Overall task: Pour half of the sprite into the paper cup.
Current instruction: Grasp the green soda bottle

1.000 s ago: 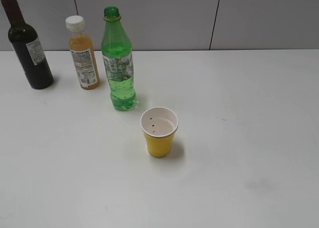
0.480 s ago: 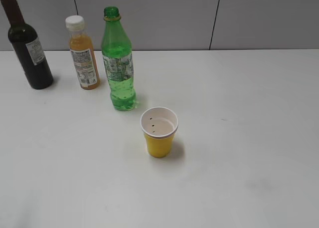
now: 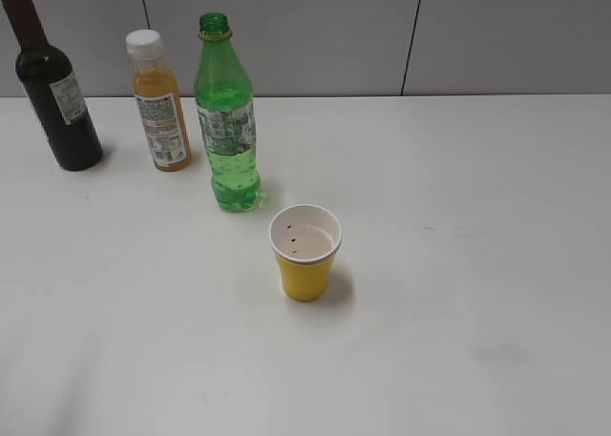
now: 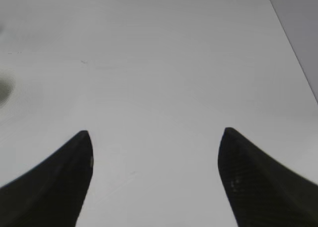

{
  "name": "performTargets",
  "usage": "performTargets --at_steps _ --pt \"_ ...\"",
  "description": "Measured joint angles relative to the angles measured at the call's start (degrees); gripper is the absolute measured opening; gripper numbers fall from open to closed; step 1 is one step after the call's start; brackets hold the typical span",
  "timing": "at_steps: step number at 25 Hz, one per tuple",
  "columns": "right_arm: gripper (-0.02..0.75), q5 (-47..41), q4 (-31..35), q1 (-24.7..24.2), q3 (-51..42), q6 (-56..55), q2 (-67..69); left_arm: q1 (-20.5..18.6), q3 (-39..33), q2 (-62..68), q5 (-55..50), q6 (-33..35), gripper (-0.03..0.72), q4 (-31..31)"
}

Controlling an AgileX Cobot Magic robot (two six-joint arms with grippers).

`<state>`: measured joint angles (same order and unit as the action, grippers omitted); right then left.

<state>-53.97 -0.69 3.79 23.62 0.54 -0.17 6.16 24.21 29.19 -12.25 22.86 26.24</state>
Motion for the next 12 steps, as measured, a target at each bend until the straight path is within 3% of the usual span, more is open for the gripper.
performTargets --at_steps 6,12 --pt "0.591 0.0 0.0 0.0 0.0 0.0 0.0 10.76 -2.42 9.51 13.69 0.06 0.587 -3.68" --pt "0.592 0.0 0.0 0.0 0.0 0.0 0.0 16.23 -2.63 21.8 28.31 -0.4 0.587 -6.65"
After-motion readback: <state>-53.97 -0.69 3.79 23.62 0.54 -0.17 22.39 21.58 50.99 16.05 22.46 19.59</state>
